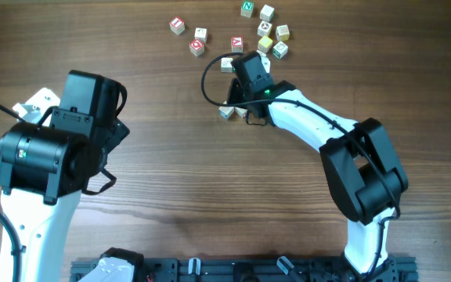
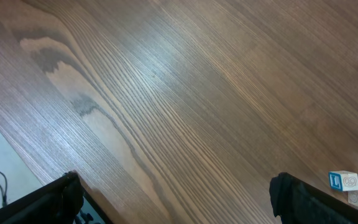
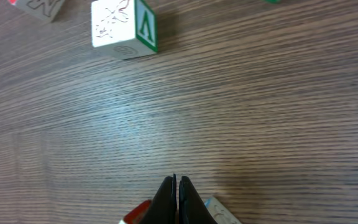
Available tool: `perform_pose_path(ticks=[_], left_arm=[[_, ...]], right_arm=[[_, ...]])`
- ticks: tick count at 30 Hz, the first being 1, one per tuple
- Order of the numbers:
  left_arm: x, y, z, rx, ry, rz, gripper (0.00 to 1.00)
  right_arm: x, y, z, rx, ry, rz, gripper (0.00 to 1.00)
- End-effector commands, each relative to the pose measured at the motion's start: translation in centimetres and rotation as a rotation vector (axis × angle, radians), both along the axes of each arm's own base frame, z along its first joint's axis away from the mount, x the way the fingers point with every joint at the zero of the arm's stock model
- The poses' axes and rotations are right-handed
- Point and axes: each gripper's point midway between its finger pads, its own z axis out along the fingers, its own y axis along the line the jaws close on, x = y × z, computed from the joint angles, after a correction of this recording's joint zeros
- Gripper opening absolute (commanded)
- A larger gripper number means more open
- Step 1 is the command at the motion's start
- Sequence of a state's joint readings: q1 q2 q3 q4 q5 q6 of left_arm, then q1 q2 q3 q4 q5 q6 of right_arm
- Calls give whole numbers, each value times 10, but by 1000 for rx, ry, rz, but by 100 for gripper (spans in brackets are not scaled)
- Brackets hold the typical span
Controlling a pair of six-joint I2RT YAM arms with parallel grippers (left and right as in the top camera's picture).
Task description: Form a circle
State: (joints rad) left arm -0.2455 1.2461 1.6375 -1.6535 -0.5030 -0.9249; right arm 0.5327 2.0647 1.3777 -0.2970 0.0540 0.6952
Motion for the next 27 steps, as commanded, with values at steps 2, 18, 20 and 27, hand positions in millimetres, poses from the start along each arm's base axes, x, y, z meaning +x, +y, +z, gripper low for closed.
perform_pose_path(ticks=[2,18,20,27], left_arm=[[-1,3,2,1,-9,8,100],[-1,3,2,1,-9,8,100],[-1,3,2,1,-8,8,100],[-1,3,2,1,-9,8,100]], right_arm=[[9,-7,0,-15,-4,-38,5],[3,-13,-5,-22,34,-62,5],[3,-13,-5,-23,33,-62,5],[7,-14,-3,-25,19,-73,4]])
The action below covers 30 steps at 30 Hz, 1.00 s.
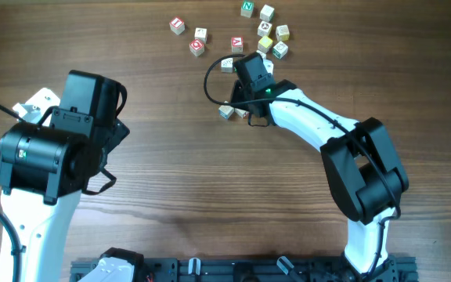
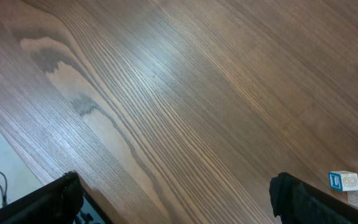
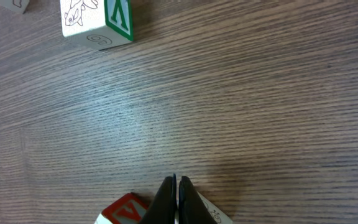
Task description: Form a circle
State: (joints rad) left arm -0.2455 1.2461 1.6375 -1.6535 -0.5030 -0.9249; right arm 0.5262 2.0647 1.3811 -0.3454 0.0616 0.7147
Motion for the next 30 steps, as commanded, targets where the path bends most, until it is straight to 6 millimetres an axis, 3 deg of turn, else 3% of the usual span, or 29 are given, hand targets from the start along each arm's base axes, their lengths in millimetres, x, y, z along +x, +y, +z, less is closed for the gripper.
perform_pose_path(ticks=[1,15,24,30], left_arm=[[-1,3,2,1,-9,8,100],[-1,3,2,1,-9,8,100],[-1,3,2,1,-9,8,100],[-1,3,2,1,-9,8,100]], right_arm=[[12,-7,2,-11,-19,-49,5],[-4,-28,-6,-43,68,-166,5],[-15,-26,-11,-36,122,-148,5],[-8,-30,-9,-41,94,-170,5]])
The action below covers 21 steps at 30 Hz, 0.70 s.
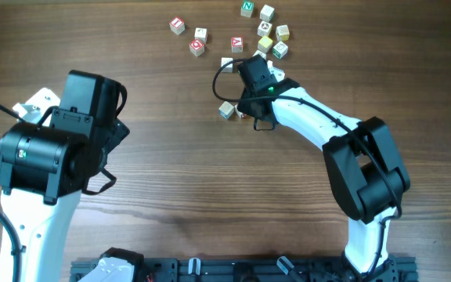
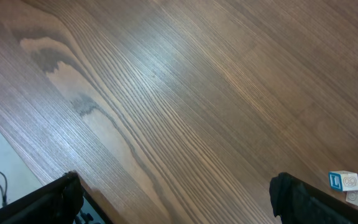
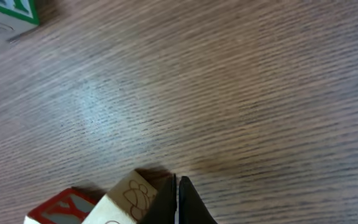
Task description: Form a circle
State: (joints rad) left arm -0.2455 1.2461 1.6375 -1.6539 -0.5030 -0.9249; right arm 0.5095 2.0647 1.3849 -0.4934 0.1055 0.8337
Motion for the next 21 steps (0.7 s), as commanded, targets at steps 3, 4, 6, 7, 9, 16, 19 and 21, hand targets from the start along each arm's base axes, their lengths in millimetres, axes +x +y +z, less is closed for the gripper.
perform_pose_path(ticks=[3,4,6,7,9,16,19,21], left_arm=[[-1,2,2,1,-9,8,100],[-1,3,2,1,-9,8,100],[-1,2,2,1,-9,8,100],[-1,2,2,1,-9,8,100],[-1,2,2,1,-9,8,100],[-1,2,2,1,-9,8,100],[-1,2,2,1,-9,8,100],[-1,2,2,1,-9,8,100]], right_arm=[[20,0,9,11,-63,-2,5],[21,1,10,10,-72,9,4],[24,4,12,11,-87,32,5],[26,6,13,15,-96,54,5],[28,8,14,20,-106,62,5],[37,24,23,53,-168,176,5],[40,30,27,60,-190,227,5],[40,32,27,66,-191,233,5]])
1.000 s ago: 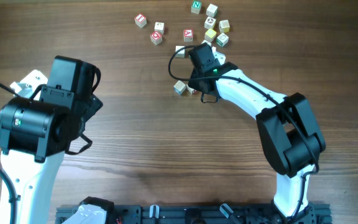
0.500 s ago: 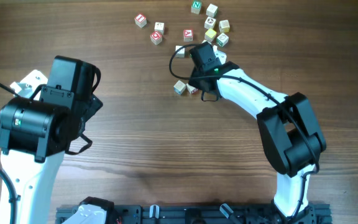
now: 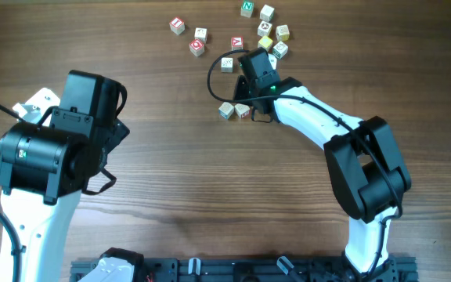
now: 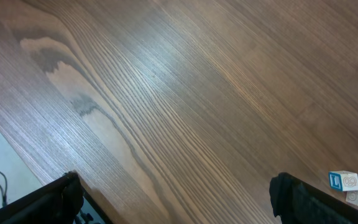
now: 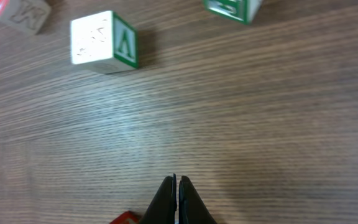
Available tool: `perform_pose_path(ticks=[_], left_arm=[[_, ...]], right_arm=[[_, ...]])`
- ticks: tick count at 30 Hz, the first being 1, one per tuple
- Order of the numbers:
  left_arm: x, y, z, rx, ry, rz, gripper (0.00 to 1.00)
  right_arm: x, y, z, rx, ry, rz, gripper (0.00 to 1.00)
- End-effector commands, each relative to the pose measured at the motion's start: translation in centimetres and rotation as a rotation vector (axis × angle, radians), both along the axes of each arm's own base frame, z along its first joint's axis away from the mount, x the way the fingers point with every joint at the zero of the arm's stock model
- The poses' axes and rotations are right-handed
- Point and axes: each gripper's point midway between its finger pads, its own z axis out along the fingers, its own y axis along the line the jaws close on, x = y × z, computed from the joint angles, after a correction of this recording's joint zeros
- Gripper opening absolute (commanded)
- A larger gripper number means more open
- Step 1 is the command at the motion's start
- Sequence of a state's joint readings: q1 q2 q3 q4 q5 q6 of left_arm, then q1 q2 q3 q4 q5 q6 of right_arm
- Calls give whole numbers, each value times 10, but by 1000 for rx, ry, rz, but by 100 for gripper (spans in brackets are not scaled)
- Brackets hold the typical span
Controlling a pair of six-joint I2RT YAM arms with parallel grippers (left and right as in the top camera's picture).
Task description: Form a circle
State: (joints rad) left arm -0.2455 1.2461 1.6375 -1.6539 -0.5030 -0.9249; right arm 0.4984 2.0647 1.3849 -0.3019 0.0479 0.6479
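Note:
Several small letter blocks lie scattered at the far middle of the table, among them a white block with a green side [image 3: 227,64] [image 5: 102,42]. Closer in, a tan block [image 3: 225,110] and a red-faced block [image 3: 243,110] sit side by side. My right gripper [image 3: 249,100] [image 5: 178,182] is shut on nothing, low over the wood. The red block's corner [image 5: 128,218] shows just left of its fingers. My left gripper [image 4: 176,199] is open over bare table at the left, far from the blocks.
More blocks lie at the far edge: a red one [image 3: 197,47], a green one [image 3: 247,9], and a green-sided one [image 5: 232,9]. A blue-faced block [image 4: 344,180] shows at the right of the left wrist view. A cable loops beside the right wrist [image 3: 214,74].
My right gripper, still shut, has swung back: the white and green block is in its view again, and the tan block has left it. The left arm has not moved.
My shut right gripper stood by the tan and red blocks, with the white and green block ahead. It then sat lower and further right, with both blocks close at its left. Now it points back toward the far cluster; the two blocks lie side by side.

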Motion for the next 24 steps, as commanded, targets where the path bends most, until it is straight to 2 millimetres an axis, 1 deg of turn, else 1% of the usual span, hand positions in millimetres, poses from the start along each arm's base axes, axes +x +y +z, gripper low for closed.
perform_pose_path(ticks=[1,5,8,14,24], left_arm=[[-1,2,2,1,-9,8,100],[-1,2,2,1,-9,8,100],[-1,2,2,1,-9,8,100],[-1,2,2,1,-9,8,100],[-1,2,2,1,-9,8,100]], right_arm=[[5,9,6,13,-17,57,5],[3,14,6,29,-12,99,5],[1,15,5,29,-7,102,5],[-6,23,3,25,0,122,5],[-14,24,-1,14,27,129,5]])
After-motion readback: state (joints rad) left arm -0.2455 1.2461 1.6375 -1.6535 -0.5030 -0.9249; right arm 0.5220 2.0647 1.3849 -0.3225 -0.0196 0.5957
